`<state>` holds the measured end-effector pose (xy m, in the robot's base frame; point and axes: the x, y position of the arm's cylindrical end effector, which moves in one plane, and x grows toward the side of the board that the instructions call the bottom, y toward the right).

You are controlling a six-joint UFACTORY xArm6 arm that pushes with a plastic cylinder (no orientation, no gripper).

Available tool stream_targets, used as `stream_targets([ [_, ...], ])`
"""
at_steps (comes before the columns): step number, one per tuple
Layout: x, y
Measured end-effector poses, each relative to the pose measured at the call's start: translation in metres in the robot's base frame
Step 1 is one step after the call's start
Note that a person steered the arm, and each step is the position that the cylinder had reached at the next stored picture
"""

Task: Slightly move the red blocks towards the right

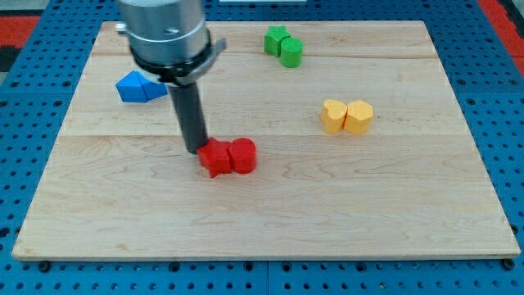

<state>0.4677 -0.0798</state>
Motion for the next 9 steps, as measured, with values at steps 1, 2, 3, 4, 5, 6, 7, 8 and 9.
stream_targets([
  [1,0.004,-0.012],
  [2,0.02,-0.046],
  [3,0.021,-0.023],
  [4,0.021,-0.012],
  [5,0.021,-0.013],
  [6,0.021,0.006],
  [7,0.024,0.006],
  [8,0.039,0.015],
  [9,0.042,0.016],
])
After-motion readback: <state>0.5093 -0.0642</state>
